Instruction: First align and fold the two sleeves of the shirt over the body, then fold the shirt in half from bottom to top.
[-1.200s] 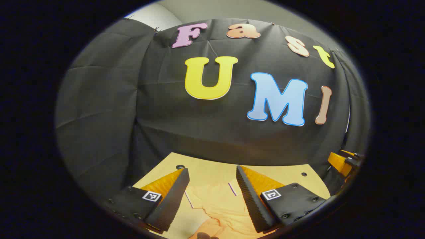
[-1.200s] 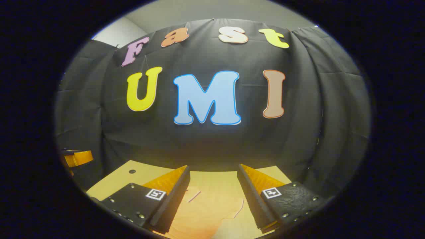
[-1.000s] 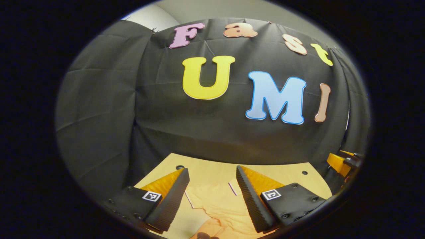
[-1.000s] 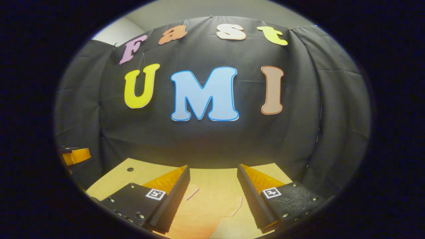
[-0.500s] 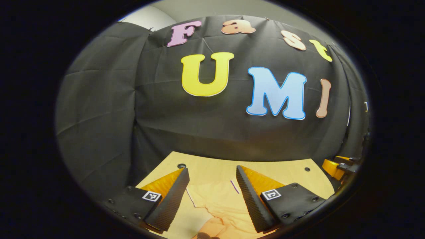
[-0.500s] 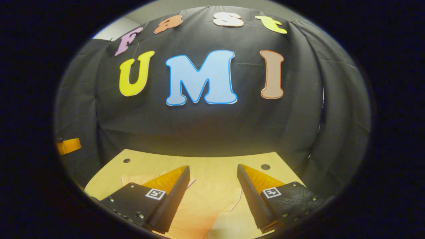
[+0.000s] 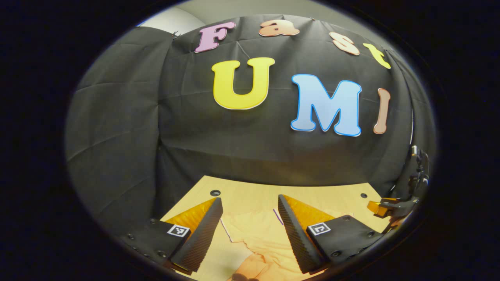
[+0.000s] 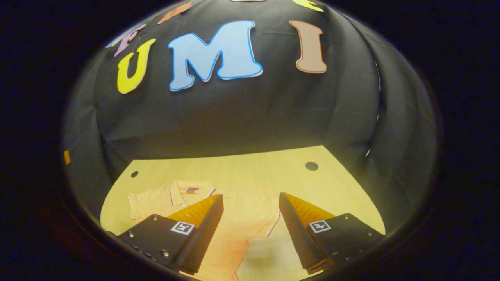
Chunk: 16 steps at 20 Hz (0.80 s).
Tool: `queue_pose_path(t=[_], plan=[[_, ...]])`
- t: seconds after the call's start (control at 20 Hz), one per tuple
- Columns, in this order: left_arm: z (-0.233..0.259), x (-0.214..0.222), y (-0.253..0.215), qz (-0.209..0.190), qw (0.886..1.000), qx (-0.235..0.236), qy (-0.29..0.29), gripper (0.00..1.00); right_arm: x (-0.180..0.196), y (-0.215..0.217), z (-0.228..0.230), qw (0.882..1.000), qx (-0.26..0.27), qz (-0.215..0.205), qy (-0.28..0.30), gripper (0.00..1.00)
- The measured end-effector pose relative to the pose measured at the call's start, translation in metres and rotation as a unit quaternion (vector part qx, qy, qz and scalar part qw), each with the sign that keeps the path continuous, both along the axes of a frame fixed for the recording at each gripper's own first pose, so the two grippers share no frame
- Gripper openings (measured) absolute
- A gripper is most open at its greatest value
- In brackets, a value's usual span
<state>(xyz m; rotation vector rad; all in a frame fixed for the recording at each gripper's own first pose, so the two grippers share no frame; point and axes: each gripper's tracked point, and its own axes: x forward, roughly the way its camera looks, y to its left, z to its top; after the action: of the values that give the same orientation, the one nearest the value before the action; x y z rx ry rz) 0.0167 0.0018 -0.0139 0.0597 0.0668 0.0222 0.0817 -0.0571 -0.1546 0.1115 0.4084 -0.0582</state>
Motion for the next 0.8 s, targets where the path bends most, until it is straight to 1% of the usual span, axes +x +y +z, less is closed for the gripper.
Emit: queue_pose_path(t=[0.05,0.1,0.15,0.3,0.35,0.4,0.45,0.65,0.8], plan=[[-0.001,0.000,0.000,0.001,1.000,0.002,0.002,0.94,0.006,-0.004,-0.014,1.000,0.004,-0.003,0.016,0.89],[-0.002,0.002,0.001,0.003,1.000,0.004,0.005,0.94,0.012,-0.009,-0.025,1.000,0.006,-0.007,0.029,0.89],[-0.002,0.003,0.002,0.005,1.000,0.005,0.006,0.92,0.018,-0.013,-0.037,0.999,0.005,-0.010,0.043,0.90],[-0.006,0.008,0.006,0.012,1.000,0.011,0.015,0.92,0.030,-0.023,-0.074,0.996,0.005,-0.020,0.084,0.91],[-0.008,0.009,0.007,0.016,1.000,0.013,0.018,0.94,0.036,-0.028,-0.087,0.995,0.007,-0.023,0.098,0.91],[-0.008,0.011,0.010,0.020,0.999,0.015,0.022,0.94,0.039,-0.031,-0.099,0.993,0.007,-0.025,0.112,0.91],[-0.010,0.012,0.014,0.025,0.999,0.016,0.025,0.92,0.043,-0.033,-0.109,0.992,0.010,-0.029,0.124,0.91],[-0.017,0.019,0.025,0.045,0.998,0.018,0.040,0.92,0.054,-0.035,-0.139,0.986,0.025,-0.038,0.158,0.91],[-0.023,0.026,0.030,0.055,0.997,0.017,0.050,0.92,0.059,-0.037,-0.156,0.983,0.020,-0.041,0.176,0.91]])
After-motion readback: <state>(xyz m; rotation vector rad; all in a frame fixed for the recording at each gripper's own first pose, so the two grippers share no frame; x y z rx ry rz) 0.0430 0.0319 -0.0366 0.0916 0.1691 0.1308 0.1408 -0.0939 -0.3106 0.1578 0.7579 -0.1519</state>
